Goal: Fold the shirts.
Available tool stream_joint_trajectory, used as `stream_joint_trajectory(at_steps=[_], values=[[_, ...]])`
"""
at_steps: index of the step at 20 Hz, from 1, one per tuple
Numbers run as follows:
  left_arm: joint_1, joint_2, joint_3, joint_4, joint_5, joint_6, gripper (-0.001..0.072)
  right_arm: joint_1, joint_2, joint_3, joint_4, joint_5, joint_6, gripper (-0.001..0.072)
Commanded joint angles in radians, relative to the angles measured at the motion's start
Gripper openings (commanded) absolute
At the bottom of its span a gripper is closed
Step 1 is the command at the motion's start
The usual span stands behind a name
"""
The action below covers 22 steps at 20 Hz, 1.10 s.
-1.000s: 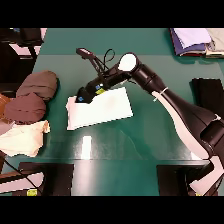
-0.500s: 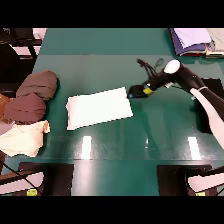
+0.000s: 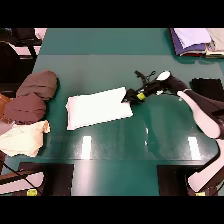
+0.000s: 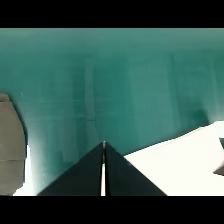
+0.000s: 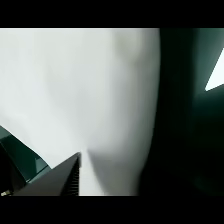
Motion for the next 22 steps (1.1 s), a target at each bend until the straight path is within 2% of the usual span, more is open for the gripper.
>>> stream_joint_trajectory(at_steps=[1, 2, 4, 7, 11, 18, 22], values=[[-0.005, 0.0, 0.0, -0.019, -0.015, 0.0, 0.0025, 0.082, -0.098, 0.123, 0.05, -0.002, -0.003, 0.013], [-0.023, 0.0, 0.0, -0.006, -0.015, 0.0, 0.0025, 0.095, -0.111, 0.157, 0.043, -0.002, -0.004, 0.0052], [-0.077, 0.0, 0.0, 0.016, -0.004, 0.0, 0.0024, 0.088, -0.114, 0.217, 0.037, -0.011, -0.004, 0.0019], [-0.164, 0.0, 0.0, 0.017, 0.006, 0.001, 0.0025, -0.013, -0.081, 0.324, -0.095, 0.01, 0.068, 0.0019], [-0.25, 0.0, 0.0, 0.016, 0.009, 0.0, 0.0025, -0.274, 0.034, 0.406, -0.253, 0.027, 0.134, 0.0019], [-0.375, 0.0, 0.0, 0.009, 0.119, -0.009, 0.0025, -0.789, 0.178, 0.41, -0.27, 0.014, 0.135, 0.0019], [-0.425, 0.0, 0.0, 0.009, 0.146, -0.009, 0.0025, -0.958, 0.183, 0.41, -0.261, 0.016, 0.135, 0.0019]])
